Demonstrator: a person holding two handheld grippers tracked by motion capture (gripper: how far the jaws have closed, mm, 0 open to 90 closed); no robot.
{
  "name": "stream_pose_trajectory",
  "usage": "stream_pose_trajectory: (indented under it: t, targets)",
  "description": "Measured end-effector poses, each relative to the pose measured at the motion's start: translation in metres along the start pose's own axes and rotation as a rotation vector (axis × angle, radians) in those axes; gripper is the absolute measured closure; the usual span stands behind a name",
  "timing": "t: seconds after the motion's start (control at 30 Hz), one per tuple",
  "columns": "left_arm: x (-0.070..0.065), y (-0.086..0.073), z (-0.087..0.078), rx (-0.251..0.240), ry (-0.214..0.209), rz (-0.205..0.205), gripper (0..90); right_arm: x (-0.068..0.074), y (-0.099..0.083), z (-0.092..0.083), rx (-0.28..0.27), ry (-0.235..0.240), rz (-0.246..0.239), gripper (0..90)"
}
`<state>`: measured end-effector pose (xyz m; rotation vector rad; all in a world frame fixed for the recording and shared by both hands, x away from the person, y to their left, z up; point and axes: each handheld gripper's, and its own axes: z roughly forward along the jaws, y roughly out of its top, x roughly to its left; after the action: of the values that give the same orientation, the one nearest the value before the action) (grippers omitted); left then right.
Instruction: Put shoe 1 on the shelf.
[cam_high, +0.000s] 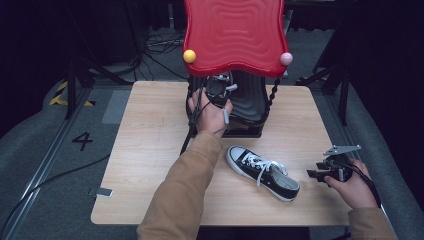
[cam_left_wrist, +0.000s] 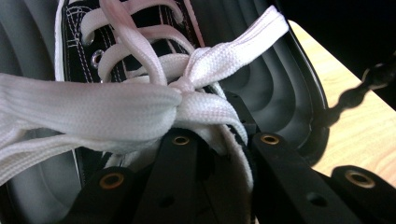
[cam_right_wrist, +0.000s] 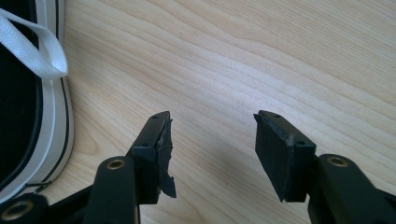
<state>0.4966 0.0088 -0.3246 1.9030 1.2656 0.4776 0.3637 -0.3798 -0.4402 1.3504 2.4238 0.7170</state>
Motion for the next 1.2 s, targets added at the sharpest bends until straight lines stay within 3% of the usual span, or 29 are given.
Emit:
stream_pose_trajectory:
  t: [0.2, 0.33, 0.4, 0.53, 0.63, 0.67, 0.73, 0.97, 1.07, 1.2]
  targets:
    - [-0.001, 0.0, 0.008, -0.01, 0.021, -0.029, 83.5, -0.001, -0.004, 0.0, 0.011, -0.003, 0.005, 46.1]
    - [-0.005, 0.002, 0.008, 0.031, 0.023, -0.021, 76.1, 0.0, -0.005, 0.0, 0.015, -0.002, 0.003, 45.7]
    - [-0.009, 0.0, 0.008, 0.057, 0.019, 0.036, 71.2, 0.0, -0.005, 0.0, 0.014, -0.001, 0.004, 45.4]
    - [-0.012, -0.002, 0.002, 0.102, -0.028, 0.035, 61.4, 0.001, -0.004, 0.001, 0.013, -0.002, 0.001, 45.3]
    - [-0.011, -0.002, -0.005, 0.112, -0.055, 0.059, 56.6, 0.003, -0.003, 0.002, 0.013, 0.001, -0.005, 45.0]
    - [-0.012, -0.004, -0.008, 0.114, -0.06, 0.043, 55.3, 0.003, -0.002, 0.002, 0.013, 0.004, -0.006, 44.9]
    - [-0.012, -0.005, -0.01, 0.115, -0.065, 0.049, 54.2, 0.004, -0.001, 0.003, 0.017, 0.007, -0.01, 44.9]
    - [-0.009, -0.017, -0.046, 0.109, -0.136, 0.061, 54.0, 0.005, 0.003, 0.006, 0.022, 0.015, -0.016, 44.5]
    - [-0.01, -0.023, -0.065, 0.112, -0.169, 0.098, 56.7, 0.006, 0.005, 0.008, 0.023, 0.019, -0.02, 44.3]
    - [-0.012, -0.035, -0.085, 0.167, -0.205, 0.152, 65.6, 0.005, 0.008, 0.008, 0.023, 0.02, -0.026, 44.8]
